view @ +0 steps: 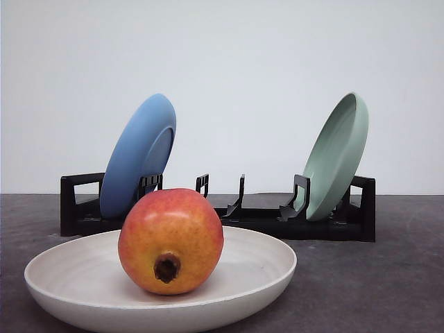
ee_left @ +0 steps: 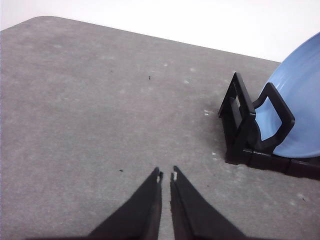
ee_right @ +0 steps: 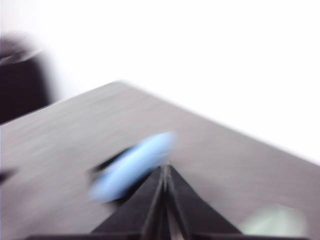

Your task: Place pomegranate in white plate

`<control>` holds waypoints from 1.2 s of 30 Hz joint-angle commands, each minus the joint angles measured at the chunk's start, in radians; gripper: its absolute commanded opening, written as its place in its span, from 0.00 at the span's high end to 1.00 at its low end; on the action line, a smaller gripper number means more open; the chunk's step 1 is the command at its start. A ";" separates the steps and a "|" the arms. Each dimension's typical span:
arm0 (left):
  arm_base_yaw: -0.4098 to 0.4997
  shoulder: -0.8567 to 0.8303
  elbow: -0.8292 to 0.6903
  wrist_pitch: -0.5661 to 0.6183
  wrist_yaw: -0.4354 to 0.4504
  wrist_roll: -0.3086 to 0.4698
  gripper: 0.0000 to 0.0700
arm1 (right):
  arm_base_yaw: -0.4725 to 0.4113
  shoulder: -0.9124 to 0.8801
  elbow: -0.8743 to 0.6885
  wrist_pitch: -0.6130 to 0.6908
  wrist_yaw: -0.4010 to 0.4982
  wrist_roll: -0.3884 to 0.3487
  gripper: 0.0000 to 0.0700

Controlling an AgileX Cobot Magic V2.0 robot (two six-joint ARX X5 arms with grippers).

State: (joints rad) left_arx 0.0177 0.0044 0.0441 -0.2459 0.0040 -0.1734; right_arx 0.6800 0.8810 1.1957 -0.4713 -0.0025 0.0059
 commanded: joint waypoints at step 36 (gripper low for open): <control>0.003 -0.002 -0.006 -0.008 0.003 -0.003 0.98 | -0.595 -0.860 -1.185 0.557 0.011 -0.074 1.00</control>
State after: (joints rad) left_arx 0.0177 0.0044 0.0441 -0.2459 0.0040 -0.1734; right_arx 0.0849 0.0257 0.0151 0.0948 0.0040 -0.0563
